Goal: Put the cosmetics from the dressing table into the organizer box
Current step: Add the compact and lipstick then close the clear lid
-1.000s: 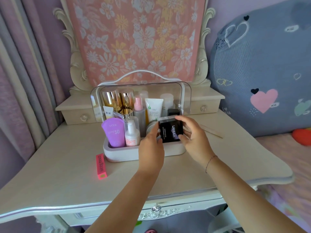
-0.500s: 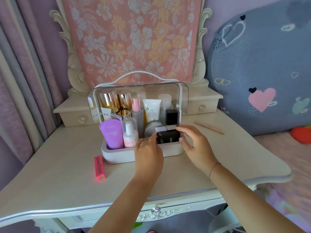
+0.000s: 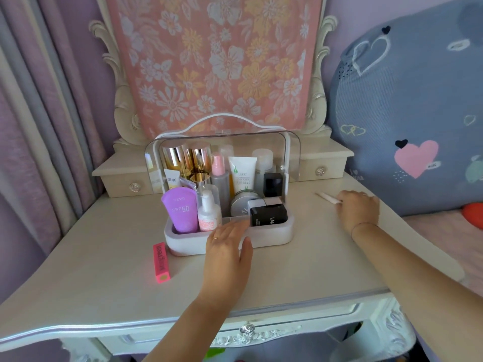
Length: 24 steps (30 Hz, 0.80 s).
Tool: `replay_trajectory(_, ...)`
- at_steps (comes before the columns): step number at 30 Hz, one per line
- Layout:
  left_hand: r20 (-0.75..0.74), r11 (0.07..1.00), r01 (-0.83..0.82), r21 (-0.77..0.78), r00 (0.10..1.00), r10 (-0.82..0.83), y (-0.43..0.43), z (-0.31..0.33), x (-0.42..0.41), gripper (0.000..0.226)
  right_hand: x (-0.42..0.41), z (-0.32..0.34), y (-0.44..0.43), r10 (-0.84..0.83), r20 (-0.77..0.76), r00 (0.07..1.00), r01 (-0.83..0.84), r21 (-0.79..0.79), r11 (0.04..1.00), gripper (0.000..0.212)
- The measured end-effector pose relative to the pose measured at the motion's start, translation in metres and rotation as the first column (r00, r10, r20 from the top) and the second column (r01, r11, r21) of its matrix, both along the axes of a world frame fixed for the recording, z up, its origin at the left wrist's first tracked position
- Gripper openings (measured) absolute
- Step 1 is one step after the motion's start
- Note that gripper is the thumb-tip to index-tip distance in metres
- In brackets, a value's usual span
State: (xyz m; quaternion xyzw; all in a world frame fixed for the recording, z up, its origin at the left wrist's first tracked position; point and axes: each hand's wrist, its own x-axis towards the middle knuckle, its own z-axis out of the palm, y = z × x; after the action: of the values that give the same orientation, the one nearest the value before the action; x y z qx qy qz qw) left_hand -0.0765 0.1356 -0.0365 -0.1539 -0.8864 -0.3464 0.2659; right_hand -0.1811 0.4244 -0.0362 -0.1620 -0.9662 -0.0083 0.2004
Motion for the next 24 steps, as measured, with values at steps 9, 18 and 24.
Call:
replay_trajectory(9, -0.044, 0.999, -0.004, 0.043, 0.999, 0.006, -0.026, 0.000, 0.011, 0.026, 0.078, 0.039, -0.054, 0.230, -0.287, 0.930, -0.365, -0.651, 0.666, 0.020)
replay_trajectory(18, -0.171, 0.969, -0.111, 0.220, 0.974, 0.150, -0.054, 0.022, 0.022, 0.026, 0.091, 0.075, -0.163, 0.498, -0.457, 0.737, -0.578, -0.809, 0.112, 0.010)
replay_trajectory(24, -0.161, 0.864, -0.213, 0.456, 0.935, 0.316, -0.091, 0.019, 0.019, 0.022, 0.045, 0.075, -0.198, 0.550, -0.360, 0.753, -0.580, -0.758, 0.298, 0.007)
